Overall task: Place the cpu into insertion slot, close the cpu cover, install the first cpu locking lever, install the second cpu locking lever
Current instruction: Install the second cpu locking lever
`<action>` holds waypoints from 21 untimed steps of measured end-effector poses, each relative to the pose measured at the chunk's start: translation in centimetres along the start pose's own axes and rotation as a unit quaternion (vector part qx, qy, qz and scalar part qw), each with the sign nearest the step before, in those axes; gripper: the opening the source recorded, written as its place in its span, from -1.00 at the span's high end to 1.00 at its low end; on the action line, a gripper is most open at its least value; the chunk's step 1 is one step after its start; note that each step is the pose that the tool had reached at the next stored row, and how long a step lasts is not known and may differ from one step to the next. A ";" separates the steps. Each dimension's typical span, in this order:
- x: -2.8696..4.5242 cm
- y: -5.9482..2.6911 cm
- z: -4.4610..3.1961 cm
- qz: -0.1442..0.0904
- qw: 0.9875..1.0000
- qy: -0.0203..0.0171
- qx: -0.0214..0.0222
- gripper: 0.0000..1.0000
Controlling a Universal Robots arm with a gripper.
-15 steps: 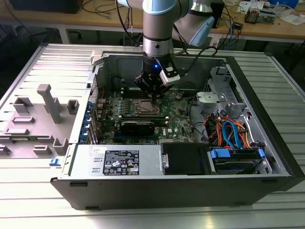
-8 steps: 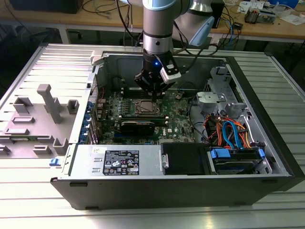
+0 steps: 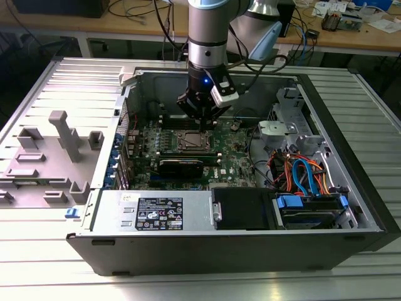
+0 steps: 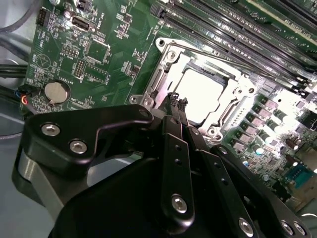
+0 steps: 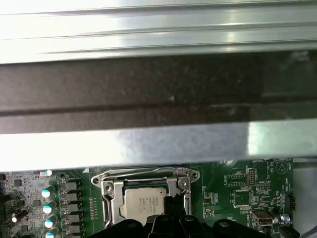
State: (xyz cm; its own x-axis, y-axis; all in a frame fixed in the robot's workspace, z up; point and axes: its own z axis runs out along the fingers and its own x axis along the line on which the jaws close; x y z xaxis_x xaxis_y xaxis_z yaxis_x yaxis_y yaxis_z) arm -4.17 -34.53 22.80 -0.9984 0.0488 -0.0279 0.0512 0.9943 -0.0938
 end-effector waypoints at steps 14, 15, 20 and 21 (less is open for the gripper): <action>-0.03 -0.65 0.07 0.000 1.000 0.000 0.000 0.79; -0.02 -0.66 0.07 0.000 1.000 0.000 0.000 0.79; -0.03 -0.68 -0.02 0.000 1.000 0.000 -0.001 0.79; -0.03 -0.69 -0.19 0.000 1.000 0.000 -0.001 0.79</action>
State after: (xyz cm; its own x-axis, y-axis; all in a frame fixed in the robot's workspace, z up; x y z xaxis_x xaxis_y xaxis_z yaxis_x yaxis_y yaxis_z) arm -4.18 -35.20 23.05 -0.9984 0.0491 -0.0277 0.0515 0.9944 -0.0920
